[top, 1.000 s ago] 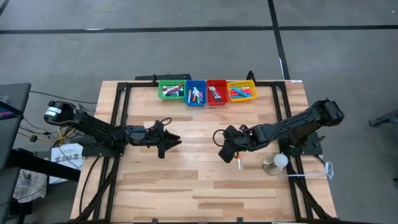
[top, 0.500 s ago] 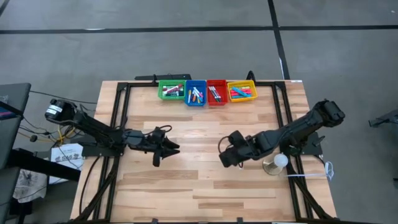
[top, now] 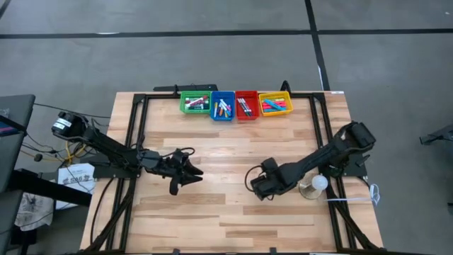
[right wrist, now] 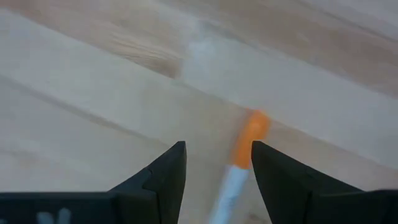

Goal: Pick & Place Markers
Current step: Put the small orange highlighter pen into the blue bin

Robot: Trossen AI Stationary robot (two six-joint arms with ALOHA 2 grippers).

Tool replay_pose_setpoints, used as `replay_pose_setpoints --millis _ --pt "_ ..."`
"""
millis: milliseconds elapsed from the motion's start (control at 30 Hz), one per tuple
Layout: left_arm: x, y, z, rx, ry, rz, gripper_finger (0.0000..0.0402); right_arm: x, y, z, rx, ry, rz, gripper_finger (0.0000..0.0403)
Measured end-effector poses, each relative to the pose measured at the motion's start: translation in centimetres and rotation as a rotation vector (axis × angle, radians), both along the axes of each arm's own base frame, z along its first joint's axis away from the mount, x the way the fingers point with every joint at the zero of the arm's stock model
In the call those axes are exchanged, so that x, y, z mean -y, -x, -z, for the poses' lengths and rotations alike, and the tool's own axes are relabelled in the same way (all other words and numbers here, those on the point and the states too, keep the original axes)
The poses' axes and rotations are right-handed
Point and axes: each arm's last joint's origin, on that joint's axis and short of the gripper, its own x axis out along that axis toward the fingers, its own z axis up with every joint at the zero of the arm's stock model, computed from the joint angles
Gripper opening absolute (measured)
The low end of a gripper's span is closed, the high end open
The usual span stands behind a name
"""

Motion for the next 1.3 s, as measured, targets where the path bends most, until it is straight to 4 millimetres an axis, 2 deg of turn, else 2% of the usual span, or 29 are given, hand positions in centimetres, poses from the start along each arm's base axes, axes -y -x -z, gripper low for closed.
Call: replay_pose_setpoints --millis 200,467,767,1033,1300 --pt "0.1 0.0 0.0 0.0 0.002 0.026 0.014 -0.3 -0.2 2.4 -0.114 -0.027 0.015 0.0165" --pt "0.1 0.0 0.0 0.0 0.002 0.031 0.014 -0.7 -0.5 3.7 -0.131 -0.026 0.014 0.0145" --pt "0.7 0.3 0.0 -0.001 0.001 0.063 0.014 -0.8 -1.2 3.2 -0.106 -0.062 -0.051 0.0023" --pt "0.9 0.3 0.0 0.002 0.003 0.072 0.014 -0.5 -2.1 2.2 -0.138 -0.081 -0.067 0.0033" --pt "0.9 0.3 -0.1 0.006 0.004 0.072 0.014 1.2 -5.2 -0.1 -0.026 -0.081 -0.116 0.0024"
